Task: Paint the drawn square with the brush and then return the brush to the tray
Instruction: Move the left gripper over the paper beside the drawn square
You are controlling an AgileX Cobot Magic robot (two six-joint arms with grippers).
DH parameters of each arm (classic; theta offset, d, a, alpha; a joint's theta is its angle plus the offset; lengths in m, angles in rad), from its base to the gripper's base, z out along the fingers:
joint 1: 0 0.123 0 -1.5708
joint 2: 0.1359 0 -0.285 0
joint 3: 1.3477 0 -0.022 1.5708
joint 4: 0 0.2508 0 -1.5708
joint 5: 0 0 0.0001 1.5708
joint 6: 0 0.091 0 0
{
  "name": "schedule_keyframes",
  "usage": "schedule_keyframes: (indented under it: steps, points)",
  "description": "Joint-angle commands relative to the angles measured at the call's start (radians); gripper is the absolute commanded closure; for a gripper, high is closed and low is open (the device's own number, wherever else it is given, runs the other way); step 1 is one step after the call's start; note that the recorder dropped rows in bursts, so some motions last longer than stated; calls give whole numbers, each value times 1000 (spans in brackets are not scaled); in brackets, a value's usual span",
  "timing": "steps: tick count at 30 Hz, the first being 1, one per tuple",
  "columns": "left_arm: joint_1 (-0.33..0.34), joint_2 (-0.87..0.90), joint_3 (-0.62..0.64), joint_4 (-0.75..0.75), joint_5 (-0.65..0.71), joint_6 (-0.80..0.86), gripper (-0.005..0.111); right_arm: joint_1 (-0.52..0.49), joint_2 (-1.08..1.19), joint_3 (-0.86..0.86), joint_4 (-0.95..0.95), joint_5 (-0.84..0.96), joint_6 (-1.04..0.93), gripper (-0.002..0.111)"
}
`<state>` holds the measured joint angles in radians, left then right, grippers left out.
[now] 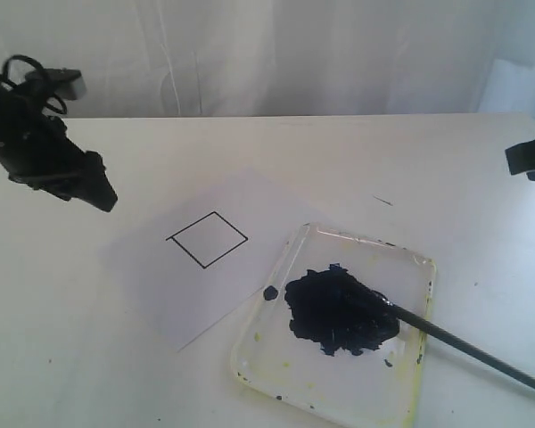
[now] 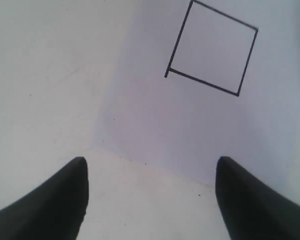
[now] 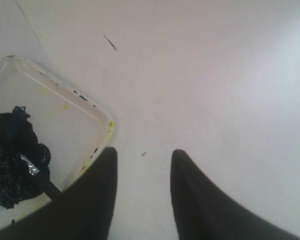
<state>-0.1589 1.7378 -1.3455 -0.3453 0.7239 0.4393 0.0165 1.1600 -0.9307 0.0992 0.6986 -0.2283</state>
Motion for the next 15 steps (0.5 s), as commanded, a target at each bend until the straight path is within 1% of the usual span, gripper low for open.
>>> schedule_keyframes:
  steps: [1, 5, 15]
  points:
    - [-100, 42, -3, 150, -57, 28, 33, -6, 30, -5, 5, -1, -23, 73]
    - [-142, 91, -3, 141, -110, 58, 33, -6, 53, -5, 5, -1, -34, 73]
    - [-145, 211, -3, 93, -145, 58, 33, -6, 66, -5, 5, -7, -34, 73]
